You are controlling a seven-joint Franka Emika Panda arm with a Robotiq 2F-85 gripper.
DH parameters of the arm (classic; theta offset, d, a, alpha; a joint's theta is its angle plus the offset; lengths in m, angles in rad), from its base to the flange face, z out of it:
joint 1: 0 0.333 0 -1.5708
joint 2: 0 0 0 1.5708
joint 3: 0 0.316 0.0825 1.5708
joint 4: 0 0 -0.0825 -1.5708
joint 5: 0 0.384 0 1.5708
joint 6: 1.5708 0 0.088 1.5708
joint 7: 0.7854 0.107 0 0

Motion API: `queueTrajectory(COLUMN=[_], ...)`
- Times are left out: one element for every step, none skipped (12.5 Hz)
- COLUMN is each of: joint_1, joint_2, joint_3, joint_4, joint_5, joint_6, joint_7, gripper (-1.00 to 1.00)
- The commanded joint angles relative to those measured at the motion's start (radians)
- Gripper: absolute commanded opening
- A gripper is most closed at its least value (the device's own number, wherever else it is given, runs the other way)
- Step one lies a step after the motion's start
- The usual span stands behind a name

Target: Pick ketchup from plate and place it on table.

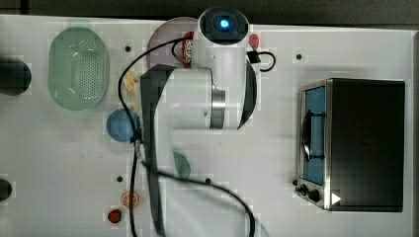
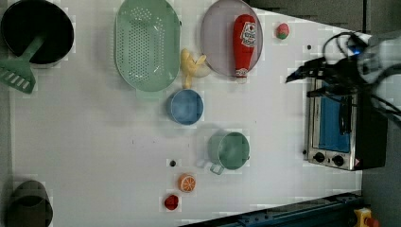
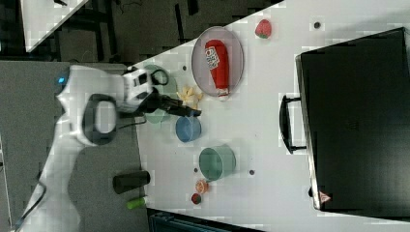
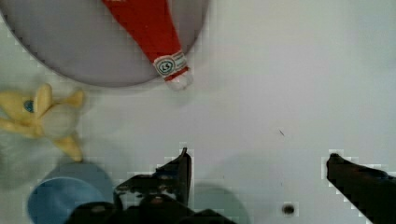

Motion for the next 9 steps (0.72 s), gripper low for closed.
queueTrajectory(joint_1=[0.011, 0.015, 0.019, 0.024, 0.029, 0.034, 0.040, 0.045, 0.048], joint_2=[0.020, 0.047, 0.074, 0.101, 0.131, 0.163, 0.198, 0.233, 0.268], joint_3=[0.016, 0.016, 0.016, 0.016, 0.016, 0.016, 0.016, 0.016, 0.016], joint_4=[0.014, 0.014, 0.016, 0.017, 0.024, 0.039, 0.059, 0.083, 0.110], joint_5=[-0.007, -0.008, -0.012, -0.016, -0.016, -0.020, -0.027, -0.043, -0.061], joint_6=[0.086, 0.115, 0.140, 0.166, 0.196, 0.227, 0.258, 0.283, 0.304], joint_7=[-0.219, -0.233, -0.236, -0.236, -0.236, -0.241, -0.243, -0.243, -0.243], gripper=[1.00, 1.00, 1.00, 1.00, 1.00, 1.00, 1.00, 1.00, 1.00])
